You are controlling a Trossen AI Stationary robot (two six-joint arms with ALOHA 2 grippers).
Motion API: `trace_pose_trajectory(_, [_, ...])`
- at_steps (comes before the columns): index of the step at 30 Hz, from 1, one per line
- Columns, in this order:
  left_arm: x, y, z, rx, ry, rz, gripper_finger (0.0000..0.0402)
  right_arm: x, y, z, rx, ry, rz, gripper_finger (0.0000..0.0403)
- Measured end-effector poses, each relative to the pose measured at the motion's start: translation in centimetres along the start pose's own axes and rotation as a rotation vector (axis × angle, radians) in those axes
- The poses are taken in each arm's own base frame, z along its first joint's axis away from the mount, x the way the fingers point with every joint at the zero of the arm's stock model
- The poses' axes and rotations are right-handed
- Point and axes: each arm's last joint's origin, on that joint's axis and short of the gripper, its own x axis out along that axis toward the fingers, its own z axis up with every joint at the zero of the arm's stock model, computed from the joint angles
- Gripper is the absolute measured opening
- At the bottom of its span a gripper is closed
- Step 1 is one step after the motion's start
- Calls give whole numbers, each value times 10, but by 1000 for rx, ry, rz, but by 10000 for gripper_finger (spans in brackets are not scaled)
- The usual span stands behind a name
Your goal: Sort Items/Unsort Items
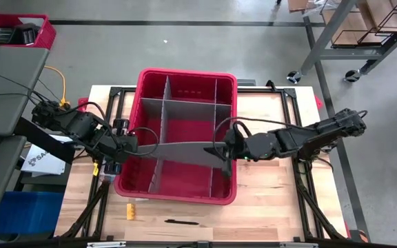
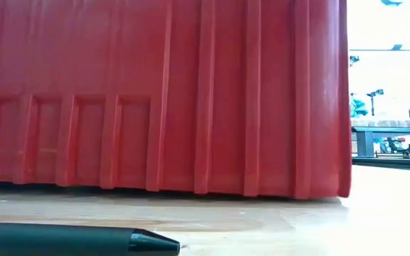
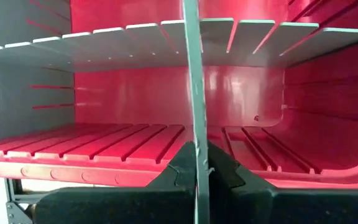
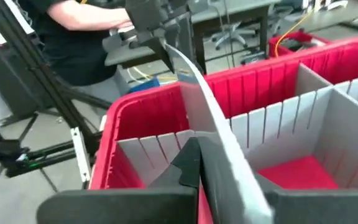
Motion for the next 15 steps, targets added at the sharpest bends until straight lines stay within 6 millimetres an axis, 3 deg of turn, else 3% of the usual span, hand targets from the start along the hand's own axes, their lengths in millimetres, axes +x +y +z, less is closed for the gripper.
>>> trace_pose_trajectory(6, [-5,2,2,-13,-101,8,1,-23,2,-2,33,47,-44,0])
trace_pose_trajectory(15, [-13,8,-4,-36,-160,19,1,-29,4,-18,11,151,-93,0])
